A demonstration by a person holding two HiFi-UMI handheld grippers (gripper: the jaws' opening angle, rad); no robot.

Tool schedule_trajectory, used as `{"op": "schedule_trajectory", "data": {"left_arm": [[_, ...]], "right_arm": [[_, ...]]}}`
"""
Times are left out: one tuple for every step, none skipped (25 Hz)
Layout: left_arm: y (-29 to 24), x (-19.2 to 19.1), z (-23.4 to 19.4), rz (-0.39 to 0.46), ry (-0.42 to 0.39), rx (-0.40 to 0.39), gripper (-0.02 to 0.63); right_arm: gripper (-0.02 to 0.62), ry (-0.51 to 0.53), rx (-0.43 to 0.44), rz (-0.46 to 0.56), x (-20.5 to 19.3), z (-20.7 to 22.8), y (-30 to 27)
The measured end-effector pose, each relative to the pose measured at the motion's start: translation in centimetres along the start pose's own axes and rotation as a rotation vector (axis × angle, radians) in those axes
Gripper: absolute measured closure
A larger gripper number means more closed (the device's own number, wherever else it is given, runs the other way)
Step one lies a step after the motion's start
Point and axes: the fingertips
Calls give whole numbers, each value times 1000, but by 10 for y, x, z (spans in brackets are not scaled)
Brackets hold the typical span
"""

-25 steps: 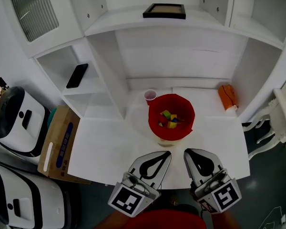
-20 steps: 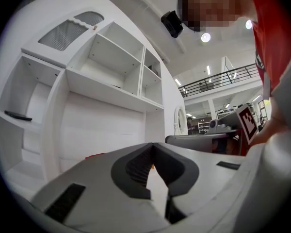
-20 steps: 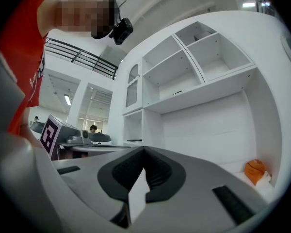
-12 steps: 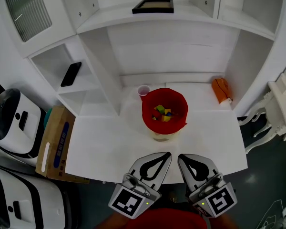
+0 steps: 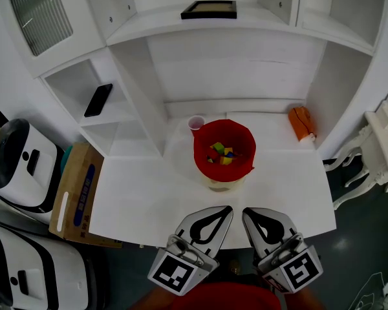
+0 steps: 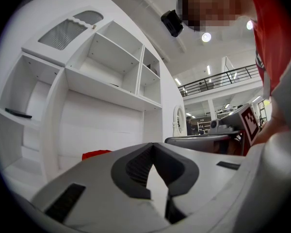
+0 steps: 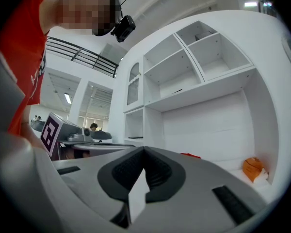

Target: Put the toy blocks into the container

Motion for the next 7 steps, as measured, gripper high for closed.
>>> {"op": "schedule_trajectory", "data": {"left_arm": [[0, 0, 0, 0, 0, 1, 594], [0, 0, 0, 1, -1, 1, 594], [-1, 1, -1, 2, -2, 1, 594], [-1, 1, -1, 2, -4, 1, 594], [-1, 1, -1, 1, -6, 1, 594], [-1, 1, -1, 1, -9, 0, 594], [-2, 2, -1, 1, -11, -1, 594]], "right_arm": [[591, -1, 1, 1, 0, 0, 0], [591, -2, 2, 2, 0, 1, -1], [591, -3, 2, 2, 0, 1, -1], [591, -3, 2, 3, 1, 2, -1], [591, -4, 2, 3, 1, 3, -1], [591, -4, 2, 4, 2, 3, -1], [591, -5, 2, 4, 2, 4, -1]]}}
Point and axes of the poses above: the fingertips, and each gripper's own axes: y backward along the fingers, z to its right, x out of its top, and after that the axes turned 14 degrees about -x, right-handed
